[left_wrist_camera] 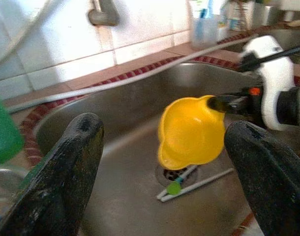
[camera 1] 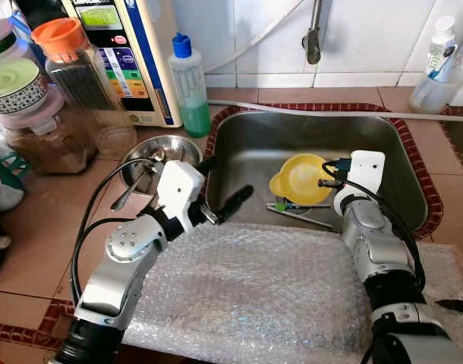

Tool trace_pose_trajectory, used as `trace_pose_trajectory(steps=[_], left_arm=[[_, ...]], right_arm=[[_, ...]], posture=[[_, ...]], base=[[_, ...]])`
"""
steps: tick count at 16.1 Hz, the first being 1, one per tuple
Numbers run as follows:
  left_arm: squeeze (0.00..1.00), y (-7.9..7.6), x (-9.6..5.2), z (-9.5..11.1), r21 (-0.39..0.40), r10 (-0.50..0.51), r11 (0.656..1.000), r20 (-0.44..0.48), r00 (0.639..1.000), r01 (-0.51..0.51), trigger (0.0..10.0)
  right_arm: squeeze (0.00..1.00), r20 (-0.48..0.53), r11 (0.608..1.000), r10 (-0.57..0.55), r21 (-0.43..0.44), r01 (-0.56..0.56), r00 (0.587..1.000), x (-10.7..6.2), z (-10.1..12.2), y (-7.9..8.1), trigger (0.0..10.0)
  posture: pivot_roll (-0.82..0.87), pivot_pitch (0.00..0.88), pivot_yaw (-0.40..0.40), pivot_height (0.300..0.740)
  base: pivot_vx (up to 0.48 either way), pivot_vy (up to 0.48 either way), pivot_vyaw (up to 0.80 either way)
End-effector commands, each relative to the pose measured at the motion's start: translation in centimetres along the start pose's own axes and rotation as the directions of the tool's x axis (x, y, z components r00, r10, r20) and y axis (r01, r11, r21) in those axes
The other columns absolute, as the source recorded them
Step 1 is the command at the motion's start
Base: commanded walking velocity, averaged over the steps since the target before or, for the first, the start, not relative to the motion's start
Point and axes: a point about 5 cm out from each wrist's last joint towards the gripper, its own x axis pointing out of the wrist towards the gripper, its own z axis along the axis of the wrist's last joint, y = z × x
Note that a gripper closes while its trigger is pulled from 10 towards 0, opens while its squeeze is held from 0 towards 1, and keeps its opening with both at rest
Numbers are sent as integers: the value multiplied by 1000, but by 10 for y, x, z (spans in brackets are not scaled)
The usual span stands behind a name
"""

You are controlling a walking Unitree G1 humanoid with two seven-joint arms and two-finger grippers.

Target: Kitchen organization

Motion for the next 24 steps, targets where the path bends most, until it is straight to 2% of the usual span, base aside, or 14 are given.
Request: trace_pose_trajectory(steps=[1, 2, 9, 10, 11, 15, 19, 21, 22, 24], left_arm=[[1000, 0, 0, 3, 31, -26, 999, -14, 1000, 27, 10000], [1000, 2, 0, 2, 37, -30, 999, -22, 999, 31, 10000], [1000, 4, -1, 2, 40, -42, 998, -39, 998, 43, 10000], [1000, 5, 0, 3, 47, -50, 997, -45, 998, 53, 10000], [1000, 5, 0, 3, 53, -54, 997, -50, 997, 57, 10000], [1000, 9, -3, 5, 69, -58, 996, -59, 997, 62, 10000], [1000, 18, -4, 15, 86, -30, 996, -41, 999, 34, 10000], [1000, 23, -4, 17, 83, -9, 996, -30, 1000, 11, 10000], [1000, 25, -3, 17, 83, 2, 997, -28, 1000, 1, 10000], [1000, 31, -2, 14, 84, 61, 995, -24, 998, -59, 10000]], right_arm=[[204, -56, 1000, -24, 15, 25, 998, 1, -10, -4, 10000], [1000, -76, 999, -32, 32, 35, 997, 2, -13, -4, 10000], [1000, -97, 992, -52, 108, 62, 994, 9, -8, -7, 10000], [1000, -129, 988, -48, 140, 66, 990, 10, -10, -6, 10000], [1000, -178, 973, -34, 219, 73, 983, 10, -13, -3, 10000], [1000, -169, 951, 25, 309, 29, 985, 12, -11, 10, 10000], [1000, -97, 949, 124, 304, -89, 988, 10, -5, 28, 10000], [1000, -47, 954, 197, 241, -181, 979, 7, 3, 40, 10000], [1000, -17, 948, 241, 218, -232, 970, 5, 7, 46, 10000], [1000, 52, 906, 359, 221, -361, 932, -2, 16, 60, 10000]], posture=[[-187, 148, 134, 740], [-182, 148, 128, 740], [-182, 124, 143, 740], [-179, 120, 146, 740], [-175, 116, 154, 740], [-148, 95, 186, 740], [-143, 108, 178, 740], [-153, 114, 169, 740], [-159, 114, 162, 740], [-175, 111, 155, 740]], base=[[0, 0, 0], [0, 0, 0], [0, 0, 0], [0, 0, 0], [0, 0, 0], [0, 0, 0], [0, 0, 0], [0, 0, 0], [0, 0, 0], [0, 0, 0]])
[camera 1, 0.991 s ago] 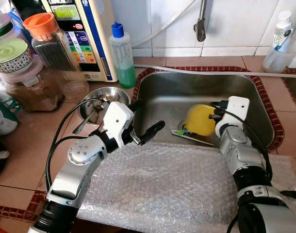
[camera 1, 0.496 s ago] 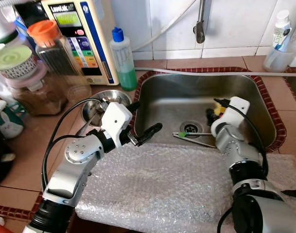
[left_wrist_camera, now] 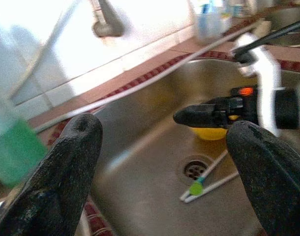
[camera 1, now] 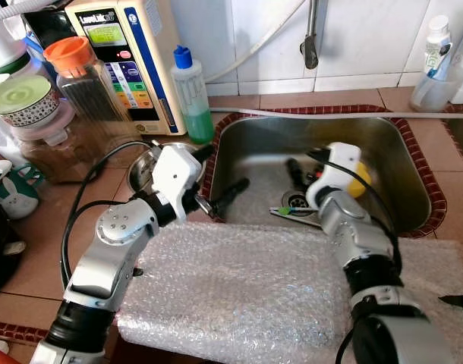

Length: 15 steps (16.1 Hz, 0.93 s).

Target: Kitchen organization

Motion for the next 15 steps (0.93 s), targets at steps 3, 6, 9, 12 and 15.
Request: trace_pose_trajectory(steps=[3, 6, 9, 12, 15], left_arm=[[1000, 30, -7, -14, -61, 278, 959, 2, 961, -278, 10000], [1000, 53, -17, -25, -142, 495, 859, -14, 869, -492, 10000], [1000, 68, -30, -28, -141, 623, 773, -16, 782, -619, 10000], [1000, 71, -41, -41, -168, 662, 730, -66, 746, -662, 10000], [1000, 68, -41, -43, -190, 673, 714, -76, 736, -673, 10000]], right_arm=[[1000, 117, 979, 114, -184, -92, 986, -13, 15, 21, 10000], [1000, 146, 956, 131, -279, -87, 981, -28, 12, 22, 10000], [1000, 121, 942, 135, -323, -90, 983, -36, 1, 21, 10000], [1000, 126, 942, 155, -318, -108, 980, -43, 0, 30, 10000], [1000, 128, 928, 269, -300, -221, 955, -52, -1, 44, 10000]], posture=[[-206, 95, 127, 740], [-213, 89, 106, 740], [-208, 100, 108, 740], [-212, 104, 114, 740], [-214, 110, 120, 740]], base=[[0, 0, 0], [0, 0, 0], [0, 0, 0], [0, 0, 0], [0, 0, 0]])
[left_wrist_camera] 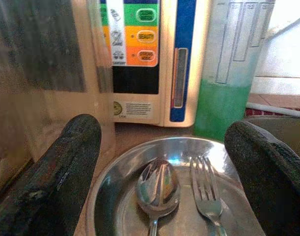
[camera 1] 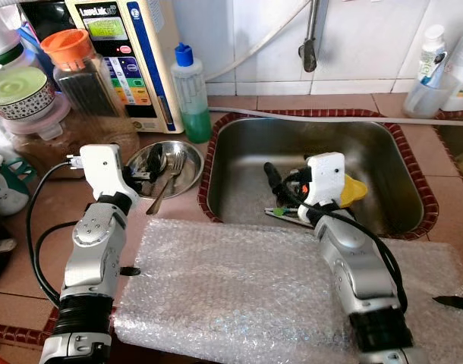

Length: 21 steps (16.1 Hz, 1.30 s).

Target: Kitchen organization

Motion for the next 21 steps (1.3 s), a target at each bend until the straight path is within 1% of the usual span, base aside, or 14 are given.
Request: trace_pose_trajectory(steps=[1, 3, 5, 6, 7, 8, 9, 10, 12, 13, 15, 17, 18, 21], left_arm=[[1000, 4, -5, 0, -8, 14, 1000, -4, 1000, -14, 10000], [1000, 8, -11, 3, -32, 13, 999, -2, 1000, -14, 10000], [1000, 25, -23, 10, -29, -20, 999, -21, 1000, 19, 10000], [898, 35, -27, 11, -13, -23, 1000, -38, 999, 22, 10000], [133, 40, -28, 12, 12, -35, 999, -58, 998, 35, 10000], [133, 41, -29, 12, 21, -40, 999, -69, 997, 42, 10000], [0, 44, -29, 14, 33, -107, 993, -122, 987, 112, 10000], [0, 43, -29, 14, 42, -146, 987, -144, 979, 153, 10000], [0, 40, -31, 12, 54, -237, 966, -211, 948, 254, 10000], [0, 43, -31, 13, 85, -243, 959, -235, 941, 269, 10000], [0, 44, -31, 16, 96, -296, 939, -266, 918, 331, 10000], [0, 46, -31, 17, 110, -320, 924, -296, 900, 365, 10000], [0, 49, -30, 18, 107, -320, 924, -305, 897, 366, 10000], [0, 54, -26, 17, 119, -319, 920, -329, 889, 374, 10000]], right_arm=[[1000, 27, 998, 58, 6, -59, 998, -2, 6, 10, 10000], [1000, 40, 996, 89, 12, -90, 995, -7, 9, 14, 10000], [984, 37, 989, 143, 18, -144, 989, -13, 9, 18, 10000], [878, 39, 988, 150, 31, -151, 988, -14, 9, 18, 10000], [427, 41, 985, 166, 36, -167, 985, -15, 11, 20, 10000], [427, 41, 984, 172, 34, -174, 984, -15, 11, 21, 10000], [0, 41, 970, 241, 12, -241, 970, -17, 13, 28, 10000], [0, 39, 967, 254, 1, -254, 966, -17, 14, 29, 10000], [0, 35, 965, 263, -7, -263, 964, -16, 14, 30, 10000], [0, 38, 964, 266, -5, -266, 963, -15, 15, 31, 10000], [0, 35, 963, 268, -5, -268, 963, -16, 15, 31, 10000], [0, 30, 964, 268, -7, -268, 963, -17, 14, 31, 10000], [0, 28, 964, 266, -7, -266, 963, -18, 13, 30, 10000], [0, 28, 924, 381, 26, -381, 924, -23, 17, 43, 10000]], posture=[[-217, 113, 122, 740], [-208, 116, 119, 740], [-197, 134, 126, 740], [-185, 141, 122, 740], [-185, 141, 122, 740], [-182, 143, 121, 740], [-178, 148, 123, 740], [-172, 150, 122, 740], [-172, 151, 121, 740], [-168, 154, 122, 740], [-175, 157, 129, 740], [-181, 158, 133, 740], [-184, 157, 135, 740], [-193, 158, 138, 740]], base=[[0, 0, 0], [0, 0, 0], [0, 0, 0], [0, 0, 0], [0, 0, 0], [0, 0, 0], [0, 0, 0], [0, 0, 0], [0, 0, 0], [0, 0, 0], [0, 0, 0], [0, 0, 0], [0, 0, 0], [0, 0, 0]])
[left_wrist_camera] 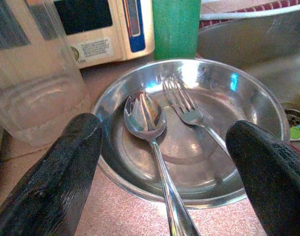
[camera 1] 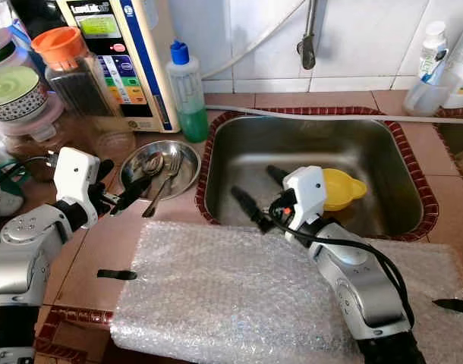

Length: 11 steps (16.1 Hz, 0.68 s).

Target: Kitchen organization

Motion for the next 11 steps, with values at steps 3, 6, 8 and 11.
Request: trace_pose_trajectory(steps=[3, 6, 8, 11], left_arm=[[0, 3, -1, -2, 12, 1, 1000, -31, 1000, 0, 10000], [0, 1, -6, -10, 12, -41, 999, -82, 996, 42, 10000], [0, -1, -9, -15, 18, -63, 998, -115, 991, 66, 10000], [0, 2, -13, -15, 27, -61, 998, -123, 990, 65, 10000]], right_arm=[[0, 30, 993, 112, 20, -113, 993, -1, 8, 14, 10000], [0, 30, 993, 119, 14, -119, 992, -1, 10, 14, 10000], [0, 23, 991, 137, 3, -137, 990, -2, 11, 14, 10000], [0, 14, 990, 143, 0, -143, 990, 0, 10, 14, 10000]], posture=[[-197, 157, 135, 740], [-196, 155, 129, 740], [-189, 150, 120, 740], [-181, 153, 114, 740]], base=[[0, 0, 0], [0, 0, 0], [0, 0, 0], [0, 0, 0]])
